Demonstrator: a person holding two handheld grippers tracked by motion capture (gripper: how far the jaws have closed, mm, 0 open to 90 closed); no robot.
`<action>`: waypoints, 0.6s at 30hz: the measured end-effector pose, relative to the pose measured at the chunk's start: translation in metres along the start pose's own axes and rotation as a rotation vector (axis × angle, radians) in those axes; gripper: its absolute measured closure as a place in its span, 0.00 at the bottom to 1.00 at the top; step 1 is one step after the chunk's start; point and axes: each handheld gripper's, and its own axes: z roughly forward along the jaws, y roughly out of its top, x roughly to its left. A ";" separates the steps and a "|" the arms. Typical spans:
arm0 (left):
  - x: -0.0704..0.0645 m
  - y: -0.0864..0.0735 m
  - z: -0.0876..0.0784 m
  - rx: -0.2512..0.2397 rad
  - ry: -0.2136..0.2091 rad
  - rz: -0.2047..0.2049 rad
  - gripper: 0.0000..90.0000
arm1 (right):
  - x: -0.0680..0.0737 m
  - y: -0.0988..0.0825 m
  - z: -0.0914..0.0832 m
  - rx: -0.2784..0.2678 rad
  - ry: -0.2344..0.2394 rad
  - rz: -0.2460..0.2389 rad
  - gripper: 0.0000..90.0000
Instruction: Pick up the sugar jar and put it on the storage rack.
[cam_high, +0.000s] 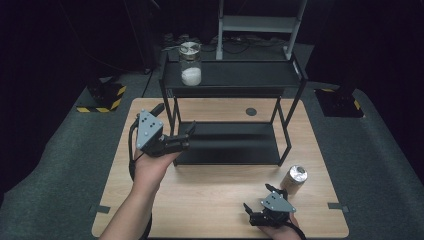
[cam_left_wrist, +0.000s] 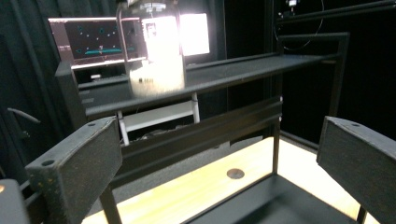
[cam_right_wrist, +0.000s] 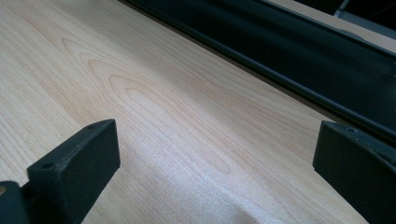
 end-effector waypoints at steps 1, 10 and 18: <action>0.000 0.000 0.000 0.000 0.000 0.000 0.01 | 0.000 0.000 0.000 0.000 0.000 0.000 0.00; -0.004 -0.037 -0.022 0.031 0.001 -0.019 0.01 | 0.000 0.000 0.000 -0.001 0.002 -0.003 0.00; -0.007 -0.062 -0.041 0.071 0.011 0.000 0.01 | 0.000 -0.001 0.000 -0.003 0.003 -0.007 0.00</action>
